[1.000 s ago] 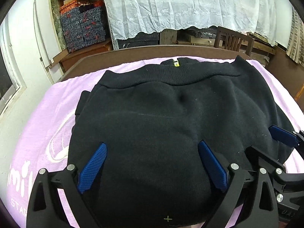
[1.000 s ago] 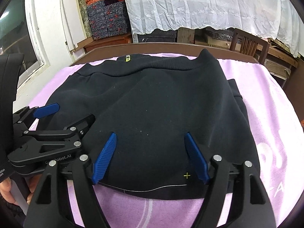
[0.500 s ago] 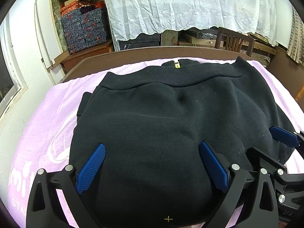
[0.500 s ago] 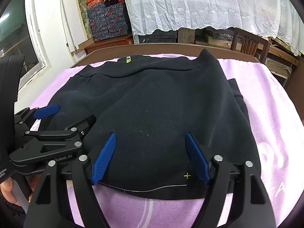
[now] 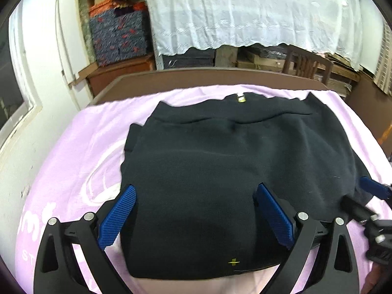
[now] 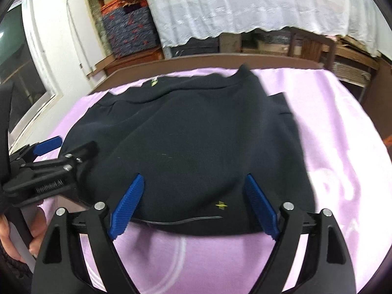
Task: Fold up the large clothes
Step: 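Press and smooth the folded bundle with both open tools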
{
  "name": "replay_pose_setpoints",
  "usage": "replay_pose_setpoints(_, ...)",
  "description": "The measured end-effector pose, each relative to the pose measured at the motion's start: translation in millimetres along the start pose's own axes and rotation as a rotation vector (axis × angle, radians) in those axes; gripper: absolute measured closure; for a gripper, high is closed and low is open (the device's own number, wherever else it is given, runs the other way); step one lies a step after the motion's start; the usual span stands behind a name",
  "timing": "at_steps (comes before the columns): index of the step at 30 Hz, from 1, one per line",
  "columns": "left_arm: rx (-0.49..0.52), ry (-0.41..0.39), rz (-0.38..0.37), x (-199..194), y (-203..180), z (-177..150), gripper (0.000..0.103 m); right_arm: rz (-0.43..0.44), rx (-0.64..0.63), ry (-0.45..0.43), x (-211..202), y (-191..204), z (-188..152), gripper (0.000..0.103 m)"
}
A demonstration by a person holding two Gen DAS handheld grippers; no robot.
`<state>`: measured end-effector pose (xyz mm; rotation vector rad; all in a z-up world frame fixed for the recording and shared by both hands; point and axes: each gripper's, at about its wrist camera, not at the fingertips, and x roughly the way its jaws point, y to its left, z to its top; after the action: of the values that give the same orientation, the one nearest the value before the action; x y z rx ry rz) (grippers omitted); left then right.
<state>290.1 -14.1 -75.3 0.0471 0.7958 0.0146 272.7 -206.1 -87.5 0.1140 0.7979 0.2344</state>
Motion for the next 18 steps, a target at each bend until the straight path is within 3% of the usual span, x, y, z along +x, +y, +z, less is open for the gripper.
replay_pose_setpoints(3, -0.038, 0.049, -0.040, 9, 3, -2, 0.004, 0.020, 0.058, -0.006, -8, -13, 1, 0.021)
replay_pose_setpoints(8, -0.007, 0.042, -0.024, 17, -4, -7, 0.003, 0.094, 0.160, 0.085, 9, -29, -3, 0.021)
replay_pose_setpoints(13, 0.005, 0.027, -0.005, 15, -6, -9, 0.003, 0.127, 0.192, 0.092, 12, -33, -3, 0.021)
replay_pose_setpoints(18, -0.031, -0.018, -0.111, -6, -4, -1, 0.005, 0.212, 0.333, 0.074, -4, -53, -1, 0.022)
